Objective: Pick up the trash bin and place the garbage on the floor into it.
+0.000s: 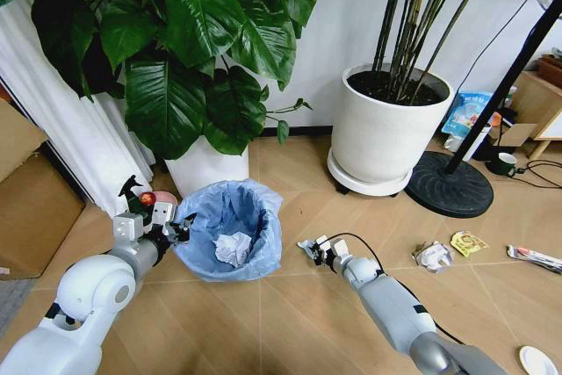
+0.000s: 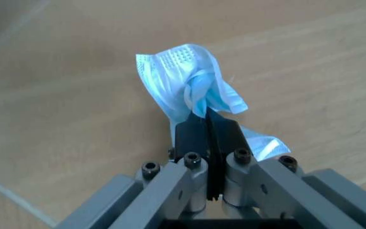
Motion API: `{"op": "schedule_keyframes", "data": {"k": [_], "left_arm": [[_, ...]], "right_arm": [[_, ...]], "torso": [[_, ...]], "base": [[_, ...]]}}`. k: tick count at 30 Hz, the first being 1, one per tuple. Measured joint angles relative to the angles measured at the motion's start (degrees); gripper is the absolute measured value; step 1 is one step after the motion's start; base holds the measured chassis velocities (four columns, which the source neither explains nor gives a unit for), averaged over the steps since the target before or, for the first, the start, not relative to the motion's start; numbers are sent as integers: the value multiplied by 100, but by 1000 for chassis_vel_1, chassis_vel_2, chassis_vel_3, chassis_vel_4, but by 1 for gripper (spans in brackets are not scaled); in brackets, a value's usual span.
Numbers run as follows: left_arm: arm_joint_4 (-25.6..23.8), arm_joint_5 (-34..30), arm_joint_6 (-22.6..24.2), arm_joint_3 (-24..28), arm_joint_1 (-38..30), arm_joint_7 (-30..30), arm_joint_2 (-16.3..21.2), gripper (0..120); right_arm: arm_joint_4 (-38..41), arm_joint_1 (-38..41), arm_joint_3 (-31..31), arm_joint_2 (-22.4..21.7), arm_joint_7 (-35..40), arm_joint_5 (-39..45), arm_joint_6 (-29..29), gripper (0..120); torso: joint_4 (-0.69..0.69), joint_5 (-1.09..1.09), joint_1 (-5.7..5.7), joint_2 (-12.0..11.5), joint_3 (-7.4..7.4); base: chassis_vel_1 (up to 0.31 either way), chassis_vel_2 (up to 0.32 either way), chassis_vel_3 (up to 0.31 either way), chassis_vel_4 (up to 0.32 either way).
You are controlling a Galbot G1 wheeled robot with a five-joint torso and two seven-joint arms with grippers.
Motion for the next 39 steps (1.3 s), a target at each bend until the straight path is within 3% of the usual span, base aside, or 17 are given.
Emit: {"op": "schedule_keyframes", "data": {"k": [15, 20, 27, 30, 39], "left_arm": [[-44, 4, 0, -12, 26, 16, 18, 0], [-41, 9, 0, 6, 42, 31, 48, 0], [-15, 14, 0, 60, 35, 28, 69, 0], [-6, 15, 0, 90, 29, 25, 93, 0], [53, 12, 0, 225, -40, -8, 132, 0]], "right_arm": [[1527, -538, 551, -449, 156, 329, 52, 0], [2880, -540, 670, -1214, 192, 939, -8, 0], [4092, -336, 570, -1886, 217, 1742, -338, 0], [5019, 163, 212, -2122, 269, 2415, -650, 0], [6055, 1432, -1300, -2075, 497, 4026, -1190, 0]], "torso": [[-1, 2, 0, 0, 0], [0, 1, 0, 0, 1], [-2, 2, 0, 0, 1], [0, -2, 0, 0, 0], [1, -3, 0, 0, 0]], "base": [[0, 0, 0, 0], [0, 0, 0, 0], [0, 0, 0, 0], [0, 0, 0, 0], [0, 0, 0, 0]]}}
